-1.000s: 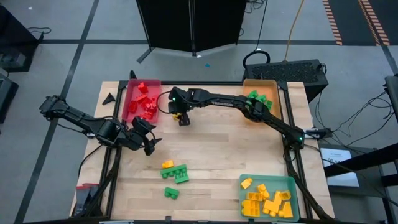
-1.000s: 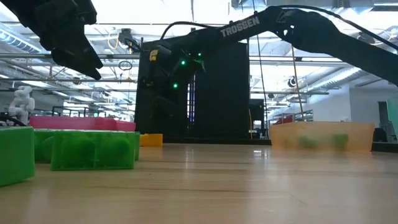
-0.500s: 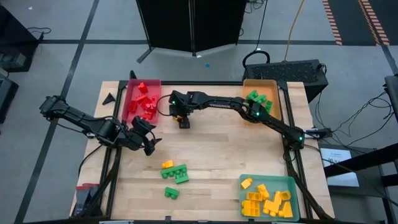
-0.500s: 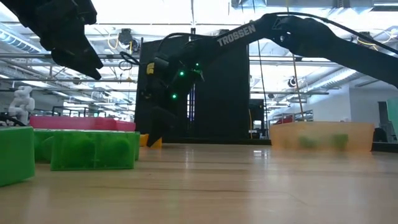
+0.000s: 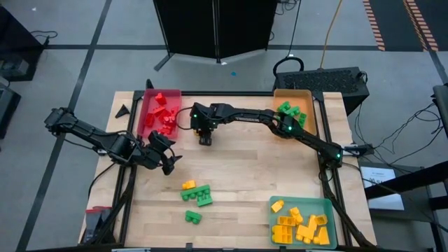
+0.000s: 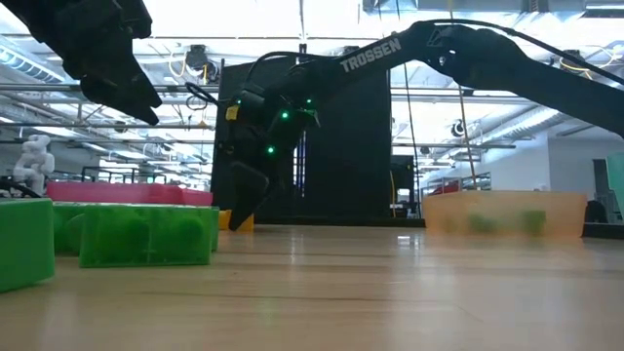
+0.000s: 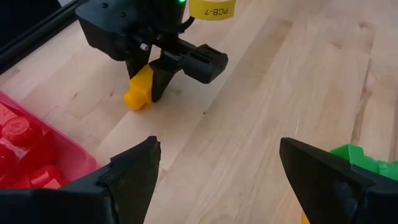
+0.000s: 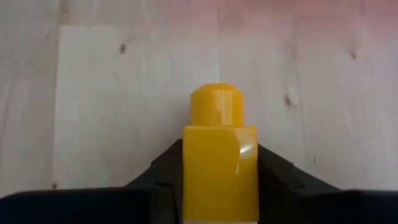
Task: Sort blocks
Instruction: Put the yellow game piece into the blue bin
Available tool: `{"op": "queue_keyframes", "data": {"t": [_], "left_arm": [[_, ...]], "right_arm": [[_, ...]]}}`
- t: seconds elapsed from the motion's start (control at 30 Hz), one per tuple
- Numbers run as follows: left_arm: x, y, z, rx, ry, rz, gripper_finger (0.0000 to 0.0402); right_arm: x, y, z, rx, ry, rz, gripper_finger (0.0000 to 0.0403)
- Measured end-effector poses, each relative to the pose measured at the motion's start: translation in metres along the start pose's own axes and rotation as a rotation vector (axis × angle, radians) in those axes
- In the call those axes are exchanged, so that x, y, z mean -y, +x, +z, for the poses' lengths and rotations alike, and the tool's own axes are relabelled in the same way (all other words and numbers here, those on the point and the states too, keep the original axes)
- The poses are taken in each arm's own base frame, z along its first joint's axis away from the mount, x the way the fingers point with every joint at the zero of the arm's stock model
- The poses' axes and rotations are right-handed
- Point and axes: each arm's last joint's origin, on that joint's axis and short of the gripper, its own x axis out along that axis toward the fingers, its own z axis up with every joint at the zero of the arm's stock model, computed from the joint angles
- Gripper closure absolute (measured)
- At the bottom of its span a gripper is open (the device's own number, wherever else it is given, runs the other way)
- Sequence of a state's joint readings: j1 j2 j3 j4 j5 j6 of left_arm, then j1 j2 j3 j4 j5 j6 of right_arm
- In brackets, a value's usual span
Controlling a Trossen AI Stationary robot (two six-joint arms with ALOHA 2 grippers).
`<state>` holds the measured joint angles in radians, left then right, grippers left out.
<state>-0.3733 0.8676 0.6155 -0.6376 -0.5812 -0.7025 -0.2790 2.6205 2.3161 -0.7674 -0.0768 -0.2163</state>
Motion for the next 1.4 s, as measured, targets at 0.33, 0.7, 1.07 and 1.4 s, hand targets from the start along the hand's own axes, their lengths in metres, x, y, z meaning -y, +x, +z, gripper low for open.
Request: {"op": "queue_keyframes", "data": {"t": [0.33, 0.7, 1.07, 1.4], "left_arm": [[0.000, 0.000, 0.001, 0.005, -0.004, -0.004, 0.0070], [0.011, -0.011, 0.026, 0.254, 0.051, -0.121, 0.0070], [-0.036, -0.084, 0.031, 0.457, 0.001, -0.485, 0.0070], [-0.086, -0.123, 0.011, 0.599, -0.131, -0.636, 0.0070]], "right_arm": [[0.000, -0.062, 0.016, 0.006, 0.028, -0.012, 0.0289], [-0.021, -0.229, 0.022, 0.083, 0.006, -0.012, 0.0289], [-0.089, -0.345, -0.016, 0.013, -0.010, 0.076, 0.0289], [-0.154, -0.419, -0.055, 0.085, 0.083, 0.051, 0.0289]]}}
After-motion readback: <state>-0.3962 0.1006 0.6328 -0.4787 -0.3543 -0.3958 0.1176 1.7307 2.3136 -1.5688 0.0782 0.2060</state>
